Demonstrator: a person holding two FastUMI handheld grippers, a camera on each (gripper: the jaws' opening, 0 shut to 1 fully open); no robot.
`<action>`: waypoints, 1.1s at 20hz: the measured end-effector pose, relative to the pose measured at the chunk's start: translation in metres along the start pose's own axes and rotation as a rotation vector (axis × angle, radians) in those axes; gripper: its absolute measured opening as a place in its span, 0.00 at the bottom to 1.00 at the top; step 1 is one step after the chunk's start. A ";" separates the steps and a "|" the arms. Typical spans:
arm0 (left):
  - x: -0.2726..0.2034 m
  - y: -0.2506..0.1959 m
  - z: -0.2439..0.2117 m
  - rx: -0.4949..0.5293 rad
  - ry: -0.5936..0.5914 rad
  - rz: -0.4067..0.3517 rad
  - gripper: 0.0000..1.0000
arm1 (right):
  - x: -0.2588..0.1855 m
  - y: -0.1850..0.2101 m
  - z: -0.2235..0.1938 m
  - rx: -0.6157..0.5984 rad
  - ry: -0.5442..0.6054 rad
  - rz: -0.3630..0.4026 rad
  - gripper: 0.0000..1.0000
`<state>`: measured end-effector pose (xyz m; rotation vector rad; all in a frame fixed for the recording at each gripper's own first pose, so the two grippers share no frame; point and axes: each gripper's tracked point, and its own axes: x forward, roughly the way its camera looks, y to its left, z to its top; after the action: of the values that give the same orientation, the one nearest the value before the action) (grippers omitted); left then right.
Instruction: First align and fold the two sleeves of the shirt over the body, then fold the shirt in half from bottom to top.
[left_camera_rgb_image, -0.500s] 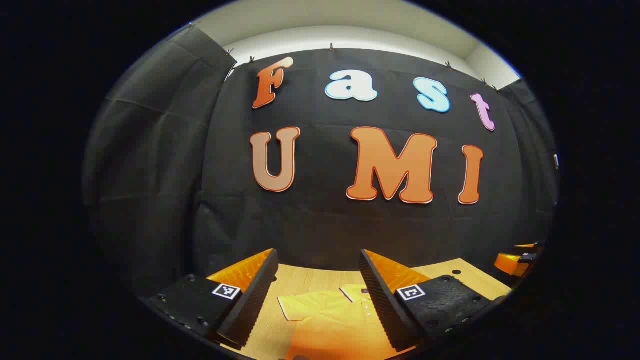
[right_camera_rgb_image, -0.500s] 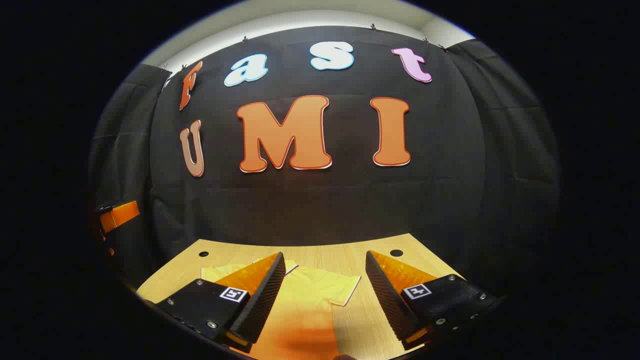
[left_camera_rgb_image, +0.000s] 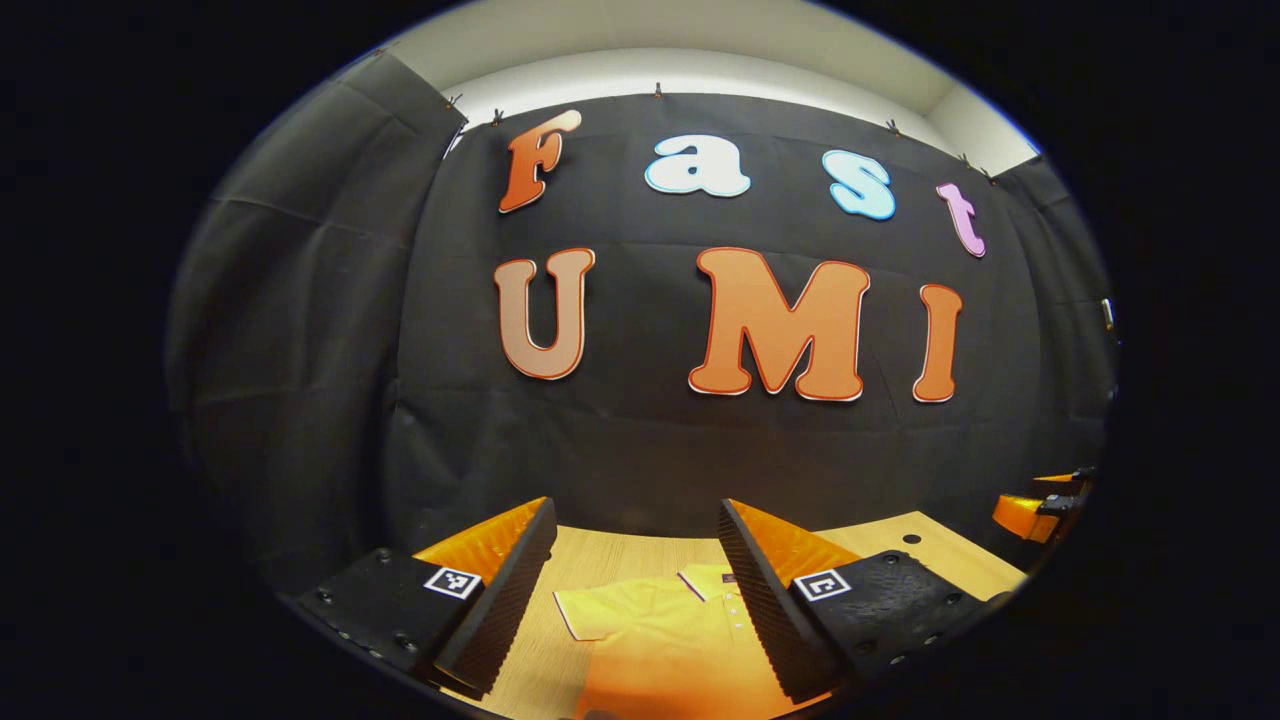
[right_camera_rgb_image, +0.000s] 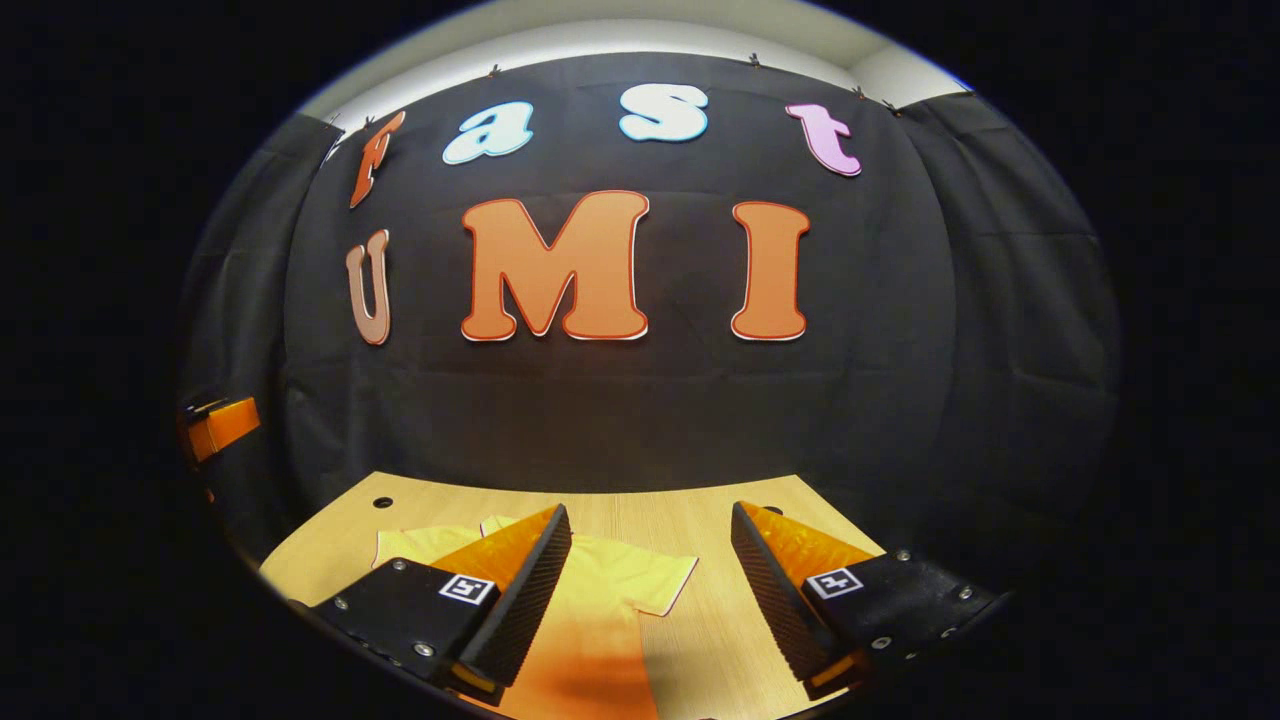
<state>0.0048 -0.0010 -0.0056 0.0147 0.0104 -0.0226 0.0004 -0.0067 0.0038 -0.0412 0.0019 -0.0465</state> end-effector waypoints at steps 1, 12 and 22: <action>0.000 0.001 -0.001 0.002 0.002 -0.002 0.97 | -0.001 0.001 0.000 0.004 0.003 0.003 0.98; 0.003 0.001 -0.010 0.006 0.016 -0.022 0.97 | -0.003 -0.001 -0.001 0.020 0.031 -0.021 0.98; 0.014 0.005 -0.029 -0.006 0.053 -0.079 0.98 | 0.046 0.006 -0.020 0.144 0.238 -0.052 0.97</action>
<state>0.0182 0.0045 -0.0350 0.0093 0.0643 -0.1007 0.0470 -0.0038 -0.0163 0.1088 0.2348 -0.1030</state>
